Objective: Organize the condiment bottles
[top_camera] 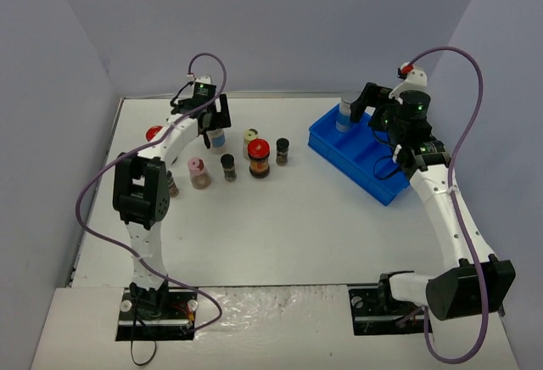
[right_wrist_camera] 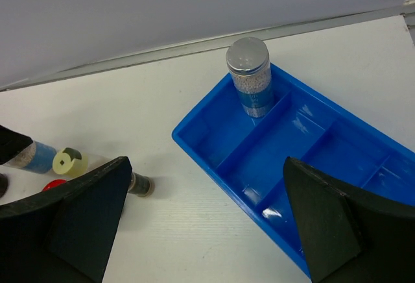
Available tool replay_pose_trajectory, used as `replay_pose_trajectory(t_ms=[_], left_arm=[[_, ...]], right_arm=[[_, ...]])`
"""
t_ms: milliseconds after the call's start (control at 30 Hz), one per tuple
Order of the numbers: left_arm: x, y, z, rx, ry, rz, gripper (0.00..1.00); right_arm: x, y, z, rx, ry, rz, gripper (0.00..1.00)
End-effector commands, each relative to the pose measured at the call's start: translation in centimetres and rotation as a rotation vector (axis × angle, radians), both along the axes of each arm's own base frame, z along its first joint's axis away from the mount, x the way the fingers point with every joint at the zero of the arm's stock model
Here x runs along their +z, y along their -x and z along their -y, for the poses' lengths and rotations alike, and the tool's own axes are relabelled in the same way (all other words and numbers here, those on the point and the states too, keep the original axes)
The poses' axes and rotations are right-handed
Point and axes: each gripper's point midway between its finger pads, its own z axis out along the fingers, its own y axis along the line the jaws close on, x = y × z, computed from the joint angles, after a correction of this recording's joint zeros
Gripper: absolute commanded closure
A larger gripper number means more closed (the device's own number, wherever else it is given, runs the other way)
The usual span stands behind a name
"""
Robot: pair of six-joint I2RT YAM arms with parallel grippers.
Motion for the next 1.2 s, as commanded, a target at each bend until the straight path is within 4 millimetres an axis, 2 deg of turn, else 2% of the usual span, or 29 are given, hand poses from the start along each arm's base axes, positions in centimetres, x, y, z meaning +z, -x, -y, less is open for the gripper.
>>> replay_pose_trajectory(t_ms=[0,167,267,333,467,533,633,700,867,1067,1167], left_arm=[[4.5,-1.3,1.0,0.009,0.038,0.105,0.11],[4.0,-1.2,1.3,0.007,0.044,0.091,0.29],[4.4,-1.0,1.0,0.003,0.028,0.091,0.50],[5.4,-0.9,0.8,-0.001,0.021,0.110,0.66],[9.4,-0.1,0.5,-0.042,-0.006,0.169,0.85],[12.1,0.7,0.5,-0.063,-0.003,0.200,0.88],[16.4,2.5,0.9,-0.125,0.020,0.255,0.89],[19.6,4.5,1.4,-0.172,0.044,0.299,0.89],[23.7,10.5,3.9,-0.294,0.075,0.339,0.89],[22.0,17.8,10.8,-0.445,0.113,0.278,0.88],[20.9,19.5,13.8,-0.487,0.127,0.271,0.88]], right_arm=[[4.6,1.6,0.3,0.002,0.014,0.136,0.00],[4.1,2.8,0.5,-0.004,0.021,0.109,0.00],[4.3,3.5,0.7,-0.012,0.023,0.114,0.00],[4.4,3.8,0.7,-0.014,0.027,0.111,0.00],[4.8,4.5,0.7,-0.004,0.028,0.118,0.00],[5.2,4.8,0.4,0.012,0.022,0.126,0.00],[5.3,5.4,0.0,0.039,0.020,0.133,0.00],[5.0,5.7,-0.3,0.059,0.026,0.128,0.00],[3.9,7.2,-0.8,0.108,0.039,0.098,0.00],[3.5,9.2,-1.1,0.146,0.045,0.091,0.00],[3.3,9.9,-1.0,0.147,0.056,0.098,0.00]])
